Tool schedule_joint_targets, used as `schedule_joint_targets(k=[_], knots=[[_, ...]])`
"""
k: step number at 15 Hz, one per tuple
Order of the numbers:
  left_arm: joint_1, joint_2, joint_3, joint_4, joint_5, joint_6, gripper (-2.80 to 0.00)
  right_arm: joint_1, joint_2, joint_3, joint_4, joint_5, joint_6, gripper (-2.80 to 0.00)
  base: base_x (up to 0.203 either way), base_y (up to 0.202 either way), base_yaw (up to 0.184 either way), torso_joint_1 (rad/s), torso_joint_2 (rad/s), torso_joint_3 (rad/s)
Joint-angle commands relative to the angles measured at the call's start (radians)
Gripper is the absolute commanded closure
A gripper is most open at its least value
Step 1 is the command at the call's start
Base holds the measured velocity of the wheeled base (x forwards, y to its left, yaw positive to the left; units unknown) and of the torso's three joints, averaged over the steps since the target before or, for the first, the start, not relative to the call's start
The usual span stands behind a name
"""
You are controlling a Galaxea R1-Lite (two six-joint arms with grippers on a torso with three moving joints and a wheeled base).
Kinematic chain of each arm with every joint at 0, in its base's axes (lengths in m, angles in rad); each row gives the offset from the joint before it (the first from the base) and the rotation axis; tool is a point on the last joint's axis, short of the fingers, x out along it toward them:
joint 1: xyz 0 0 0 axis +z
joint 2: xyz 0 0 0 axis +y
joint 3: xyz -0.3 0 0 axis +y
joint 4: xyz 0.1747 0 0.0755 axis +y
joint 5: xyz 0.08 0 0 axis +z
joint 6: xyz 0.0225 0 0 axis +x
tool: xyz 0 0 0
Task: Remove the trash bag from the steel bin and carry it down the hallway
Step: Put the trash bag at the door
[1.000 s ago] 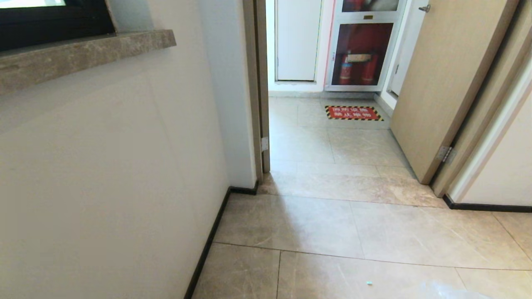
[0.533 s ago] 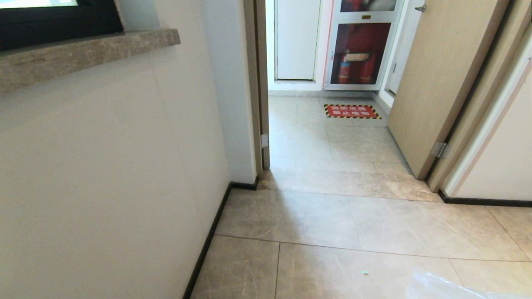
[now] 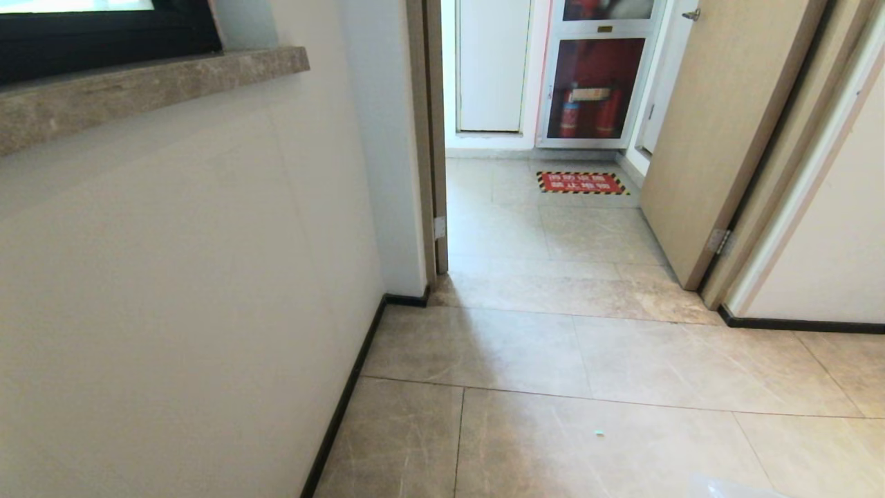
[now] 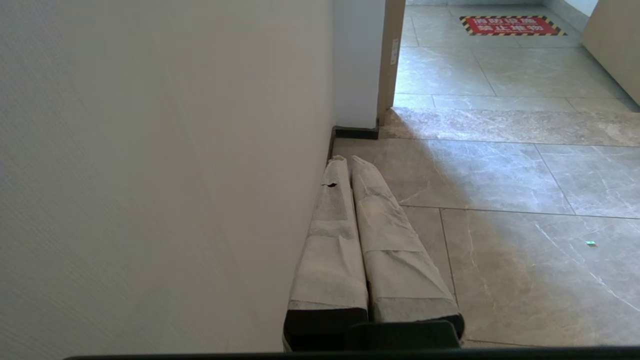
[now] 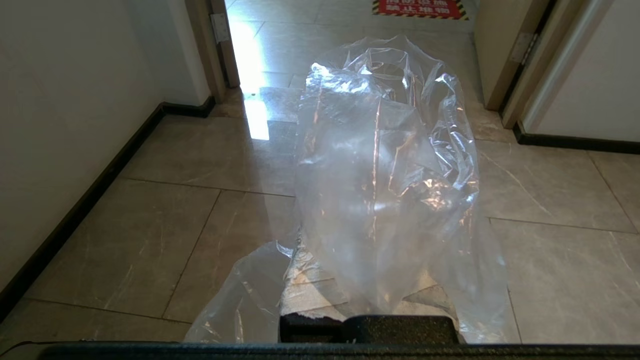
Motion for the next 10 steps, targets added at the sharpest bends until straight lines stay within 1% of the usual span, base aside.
schedule_joint_targets(k=[1, 8, 9, 10], knots=[[0.000, 0.000, 0.000, -0.001, 0.001, 0.003, 0.00, -0.001, 0.002, 0.000, 0.000, 0.000, 0.000, 0.00, 0.000, 0.000, 0.000, 0.000, 0.00, 0.000], [0.000, 0.000, -0.002, 0.005, -0.002, 0.005, 0.00, -0.001, 0.000, 0.000, 0.000, 0.000, 0.000, 0.00, 0.000, 0.000, 0.000, 0.000, 0.00, 0.000], [0.000, 0.000, -0.002, 0.005, -0.003, 0.005, 0.00, 0.000, 0.002, 0.000, 0.000, 0.000, 0.000, 0.00, -0.095, -0.060, 0.009, 0.002, 0.01, -0.002], [0.000, 0.000, -0.002, 0.005, -0.003, 0.005, 0.00, -0.001, 0.001, 0.000, 0.000, 0.000, 0.000, 0.00, -0.183, -0.127, 0.002, 0.007, 0.00, 0.006]])
